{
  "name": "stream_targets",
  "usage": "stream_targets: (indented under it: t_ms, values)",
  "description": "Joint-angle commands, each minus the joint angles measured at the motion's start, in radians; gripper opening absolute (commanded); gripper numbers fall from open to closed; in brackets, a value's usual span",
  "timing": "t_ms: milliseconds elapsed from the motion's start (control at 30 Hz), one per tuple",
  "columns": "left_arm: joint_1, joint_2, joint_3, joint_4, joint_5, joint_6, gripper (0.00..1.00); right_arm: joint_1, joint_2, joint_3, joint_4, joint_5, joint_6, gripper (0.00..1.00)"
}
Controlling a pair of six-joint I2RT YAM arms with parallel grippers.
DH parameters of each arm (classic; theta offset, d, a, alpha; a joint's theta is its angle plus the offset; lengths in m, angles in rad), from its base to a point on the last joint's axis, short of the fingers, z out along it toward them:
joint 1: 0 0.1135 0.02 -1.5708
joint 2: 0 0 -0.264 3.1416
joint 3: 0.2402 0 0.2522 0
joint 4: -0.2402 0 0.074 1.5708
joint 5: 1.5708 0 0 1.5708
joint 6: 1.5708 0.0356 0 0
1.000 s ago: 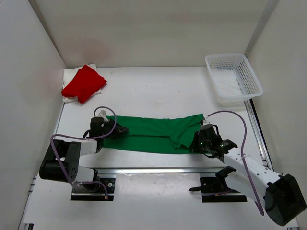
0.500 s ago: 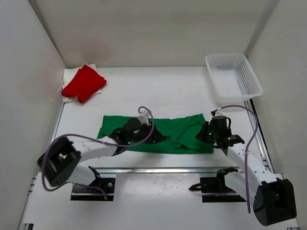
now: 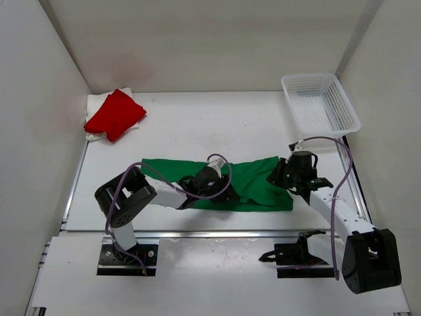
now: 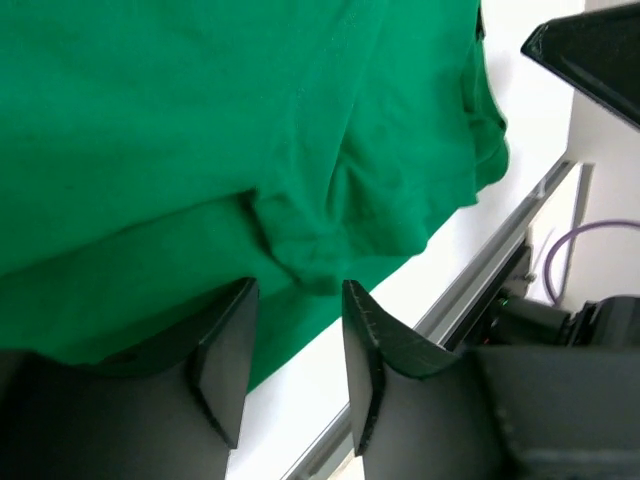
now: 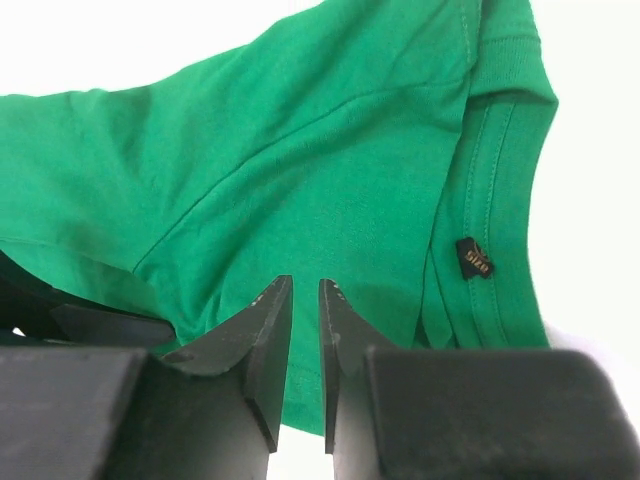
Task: Fold and stack the t-shirts
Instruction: Fold the other side of the tshirt into a rectangle
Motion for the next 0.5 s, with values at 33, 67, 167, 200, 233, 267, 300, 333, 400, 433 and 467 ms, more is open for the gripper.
stream_targets:
  t_ms: [33,67,167,200,233,267,300,333,400,433,467]
  values:
    - [-0.016,0.018,0.026,0.066,-0.03,-0.047,0.5,-0.026,-0.023,-0.006,0.065,-0.03,-0.017,0.16]
    - [-0.022,0.024,0.041,0.063,-0.036,-0.048,0.5,-0.023,-0.02,-0.008,0.065,-0.022,-0.015,0.16]
    - [-0.031,0.053,0.058,0.061,-0.03,-0.063,0.49,-0.028,-0.022,-0.011,0.071,-0.033,-0.014,0.15]
    - [-0.034,0.064,0.058,0.064,-0.036,-0.07,0.48,-0.034,-0.016,-0.017,0.071,-0.031,-0.023,0.16]
    - [-0.033,0.067,0.058,0.072,-0.036,-0.071,0.47,-0.031,-0.016,-0.013,0.069,-0.033,-0.018,0.16]
    - [-0.033,0.07,0.061,0.072,-0.035,-0.08,0.46,-0.037,-0.019,-0.016,0.068,-0.024,-0.02,0.17]
    - [-0.042,0.07,0.063,0.072,-0.039,-0.077,0.44,-0.032,-0.017,-0.019,0.074,-0.02,-0.018,0.16]
    - [-0.039,0.072,0.064,0.073,-0.029,-0.08,0.42,-0.038,-0.014,-0.02,0.071,-0.019,-0.02,0.16]
    - [-0.044,0.069,0.065,0.072,-0.029,-0.084,0.32,-0.044,-0.013,-0.025,0.071,-0.013,-0.017,0.17]
    - [-0.037,0.062,0.063,0.072,-0.027,-0.086,0.29,-0.048,-0.011,-0.028,0.071,0.006,-0.018,0.16]
    - [-0.043,0.064,0.055,0.073,-0.016,-0.084,0.23,-0.043,-0.004,-0.028,0.071,0.009,-0.018,0.17]
